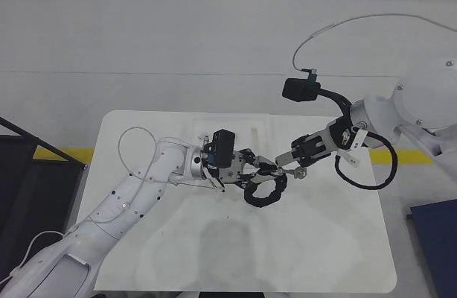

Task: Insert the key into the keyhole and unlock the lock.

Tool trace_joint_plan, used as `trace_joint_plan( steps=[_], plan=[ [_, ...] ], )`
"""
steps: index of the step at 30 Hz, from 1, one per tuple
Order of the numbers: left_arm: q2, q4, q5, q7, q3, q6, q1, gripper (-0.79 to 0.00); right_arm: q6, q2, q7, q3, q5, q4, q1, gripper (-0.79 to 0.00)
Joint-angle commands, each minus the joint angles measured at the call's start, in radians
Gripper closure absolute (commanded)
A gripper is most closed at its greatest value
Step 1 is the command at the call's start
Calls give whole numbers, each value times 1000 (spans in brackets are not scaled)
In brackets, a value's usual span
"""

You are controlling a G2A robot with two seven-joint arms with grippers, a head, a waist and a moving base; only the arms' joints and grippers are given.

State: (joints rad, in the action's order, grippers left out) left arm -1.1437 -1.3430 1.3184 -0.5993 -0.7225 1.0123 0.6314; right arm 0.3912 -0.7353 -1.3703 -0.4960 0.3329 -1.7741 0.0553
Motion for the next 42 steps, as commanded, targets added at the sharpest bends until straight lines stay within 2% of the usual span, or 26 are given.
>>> trace_joint_plan(
  steps=[1, 8, 20, 24, 32, 39, 42],
  plan=[
    [3, -1, -24, 12, -3, 0, 2, 0, -30, 3, 5, -16, 3, 5, -1, -785],
    [21, -1, -186, 90, -5, 0, 6, 0, -157, 29, 1, -81, -24, 4, -21, -785],
    [55, -39, -559, 302, 29, 0, 1, 0, -428, 102, -41, -233, -25, -46, -127, -785],
    [66, -52, -637, 368, 34, 0, 0, 0, -472, 122, -36, -272, -32, -66, -165, -785],
    [79, -64, -663, 431, 27, 0, 9, 0, -474, 122, -29, -272, -34, -68, -168, -785],
    [75, -56, -639, 432, 28, 0, 23, 0, -594, 127, 96, -286, -179, -132, -212, -785],
    [71, -47, -634, 429, 26, 0, 27, 0, -611, 129, 129, -292, -200, -153, -236, -785]
  ],
)
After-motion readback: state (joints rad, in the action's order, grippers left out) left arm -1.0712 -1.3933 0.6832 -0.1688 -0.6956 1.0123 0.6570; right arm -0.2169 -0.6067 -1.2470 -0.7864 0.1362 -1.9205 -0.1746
